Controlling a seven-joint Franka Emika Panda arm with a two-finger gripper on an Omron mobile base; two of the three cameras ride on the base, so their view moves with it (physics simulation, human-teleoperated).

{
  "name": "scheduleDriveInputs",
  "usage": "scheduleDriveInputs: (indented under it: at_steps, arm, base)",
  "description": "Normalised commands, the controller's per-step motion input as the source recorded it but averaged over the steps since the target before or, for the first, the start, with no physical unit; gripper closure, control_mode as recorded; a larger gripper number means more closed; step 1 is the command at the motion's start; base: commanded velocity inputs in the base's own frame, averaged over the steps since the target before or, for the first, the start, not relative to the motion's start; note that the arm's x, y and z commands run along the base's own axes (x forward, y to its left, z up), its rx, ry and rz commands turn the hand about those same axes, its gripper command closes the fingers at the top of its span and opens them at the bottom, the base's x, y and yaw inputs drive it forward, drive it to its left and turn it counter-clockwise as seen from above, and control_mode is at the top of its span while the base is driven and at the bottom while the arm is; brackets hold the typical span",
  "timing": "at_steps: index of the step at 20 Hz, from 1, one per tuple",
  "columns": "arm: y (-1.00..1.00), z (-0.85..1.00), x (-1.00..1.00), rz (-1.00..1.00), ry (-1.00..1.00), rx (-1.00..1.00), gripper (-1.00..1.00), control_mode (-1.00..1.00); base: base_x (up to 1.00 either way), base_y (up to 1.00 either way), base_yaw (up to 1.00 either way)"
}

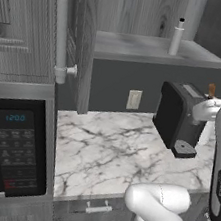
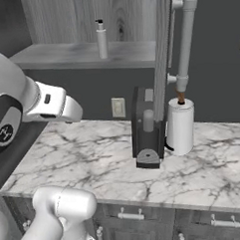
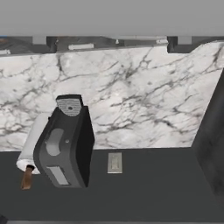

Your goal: Pick up the soap dispenser and dish brush from the sink, and place them back in the cabinet, and close the cabinet doors.

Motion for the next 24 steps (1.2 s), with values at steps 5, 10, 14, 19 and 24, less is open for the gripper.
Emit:
scheduleDriveInputs:
  at_steps: [5, 10, 14, 19, 24]
  arm:
    - [0.00, 0.00, 0.00, 0.00, 0.00, 0.00, -1.00, 1.00]
    - [0.00, 0.00, 0.00, 0.00, 0.00, 0.00, -1.00, 1.00]
    - [0.00, 0.00, 0.00, 0.00, 0.00, 0.00, -1.00, 1.00]
    - [0.00, 0.00, 0.00, 0.00, 0.00, 0.00, -1.00, 1.00]
    - [0.00, 0.00, 0.00, 0.00, 0.00, 0.00, -1.00, 1.00]
  base:
    - [-0.57, -0.09, 0.00]
    - [-0.64, -0.46, 0.00]
    - [-0.39, -0.72, 0.00]
    - [-0.09, -0.83, 0.00]
    - [0.00, -0.92, 0.00]
